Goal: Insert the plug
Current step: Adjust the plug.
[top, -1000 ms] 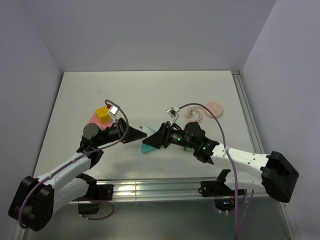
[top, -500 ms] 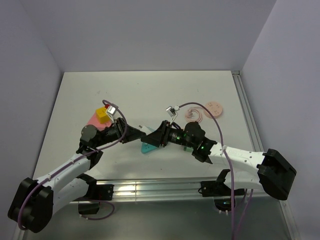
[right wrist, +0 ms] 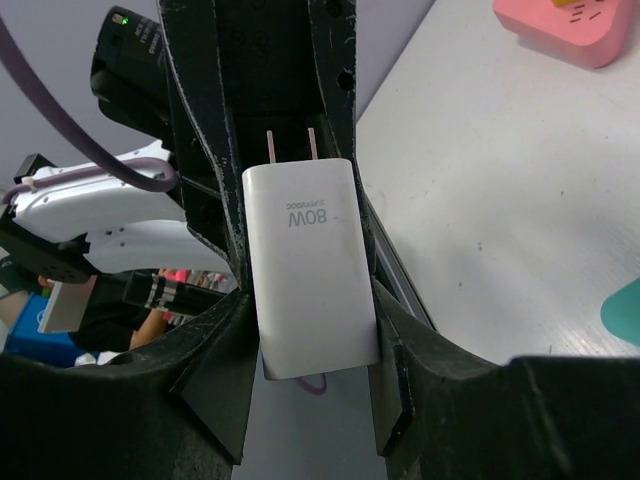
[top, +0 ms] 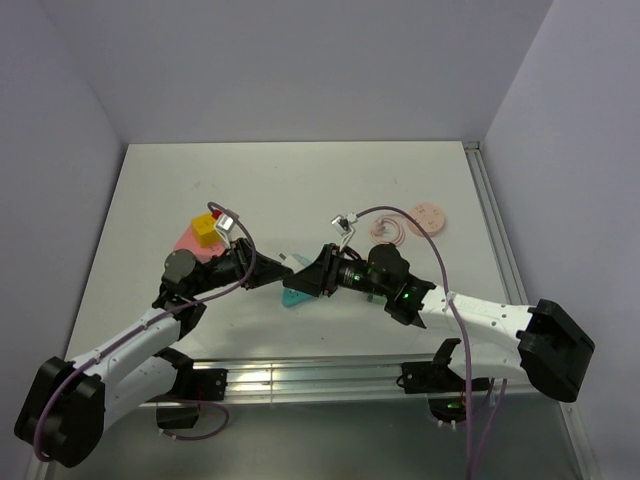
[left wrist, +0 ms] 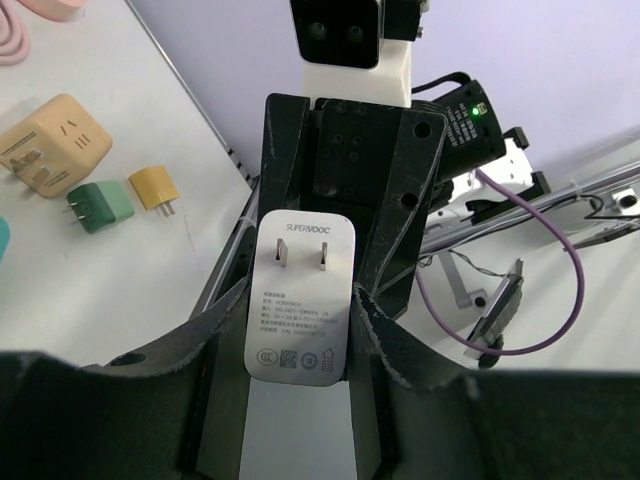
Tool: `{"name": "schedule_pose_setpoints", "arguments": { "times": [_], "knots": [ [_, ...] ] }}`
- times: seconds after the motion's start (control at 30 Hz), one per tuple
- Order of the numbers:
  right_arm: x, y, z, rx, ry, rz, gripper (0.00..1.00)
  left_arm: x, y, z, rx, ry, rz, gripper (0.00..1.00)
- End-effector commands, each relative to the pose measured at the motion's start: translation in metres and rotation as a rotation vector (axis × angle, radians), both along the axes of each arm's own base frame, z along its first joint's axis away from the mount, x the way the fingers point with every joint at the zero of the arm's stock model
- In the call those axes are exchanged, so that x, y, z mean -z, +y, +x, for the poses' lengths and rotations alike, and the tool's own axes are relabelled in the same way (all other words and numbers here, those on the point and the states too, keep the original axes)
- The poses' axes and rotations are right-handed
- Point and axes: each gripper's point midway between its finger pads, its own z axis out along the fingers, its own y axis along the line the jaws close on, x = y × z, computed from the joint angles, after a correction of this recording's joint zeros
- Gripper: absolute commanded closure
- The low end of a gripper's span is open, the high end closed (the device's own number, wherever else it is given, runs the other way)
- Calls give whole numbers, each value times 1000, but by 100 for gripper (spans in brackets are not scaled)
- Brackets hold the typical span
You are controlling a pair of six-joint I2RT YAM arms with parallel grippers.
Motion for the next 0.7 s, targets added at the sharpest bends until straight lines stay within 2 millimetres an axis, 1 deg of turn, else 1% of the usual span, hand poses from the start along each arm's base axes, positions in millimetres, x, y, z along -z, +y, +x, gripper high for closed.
{"name": "schedule_pose_setpoints", "arguments": {
  "times": [0.0, 0.07, 0.1, 0.13, 0.17, 0.2, 0.23, 0.37, 0.4, 0.43, 0.47, 0.5, 0.53, 0.57, 0.6, 0.63, 0.67],
  "knots": [
    [-7, -7, 13, 72, -54, -33, 100, -11, -2, -3, 8, -100, 39, 65],
    [-3, -10, 11, 74, -55, -52, 100, -11, -2, -1, 2, -96, 45, 58],
    [-3, -12, 11, 77, -60, -53, 100, -11, -2, -1, 3, -92, 44, 52],
    [-1, -13, 10, 76, -63, -63, 100, -11, -2, -1, 4, -92, 43, 50],
    [-1, -15, 8, 76, -67, -65, 100, -10, -2, 0, 3, -85, 44, 42],
    [-1, -16, 8, 77, -69, -72, 100, -8, -3, 0, 5, -78, 48, 38],
    [4, -17, 7, 72, -71, -94, 100, -8, -3, 0, 11, -77, 49, 35],
    [5, -22, 2, 66, -83, -94, 100, -5, -5, 2, 22, -69, 61, 35],
    [6, -23, 2, 68, -89, -101, 100, -2, -5, 4, 15, -64, 76, 33],
    [11, -25, 2, 70, -81, -122, 100, -3, -5, 6, 7, -67, 83, 31],
    [9, -27, 2, 77, -89, -128, 100, -2, -5, 8, -6, -66, 93, 29],
    [11, -28, 3, 81, -91, -143, 100, 5, -4, 10, -19, -56, 124, 27],
    [20, -32, 3, 86, -87, -190, 100, 3, -3, 14, -35, -58, 138, 26],
    [17, -33, 4, 91, -98, -202, 100, 3, -1, 19, -71, -61, 155, 25],
    [18, -35, 6, 97, -114, -227, 100, 14, 2, 22, -87, -42, 206, 24],
    [30, -40, 4, 95, -92, -289, 100, 10, 3, 26, -106, -50, 220, 24],
    [25, -41, 6, 99, -101, -304, 100, 13, 5, 30, -127, -49, 241, 24]
  ]
}}
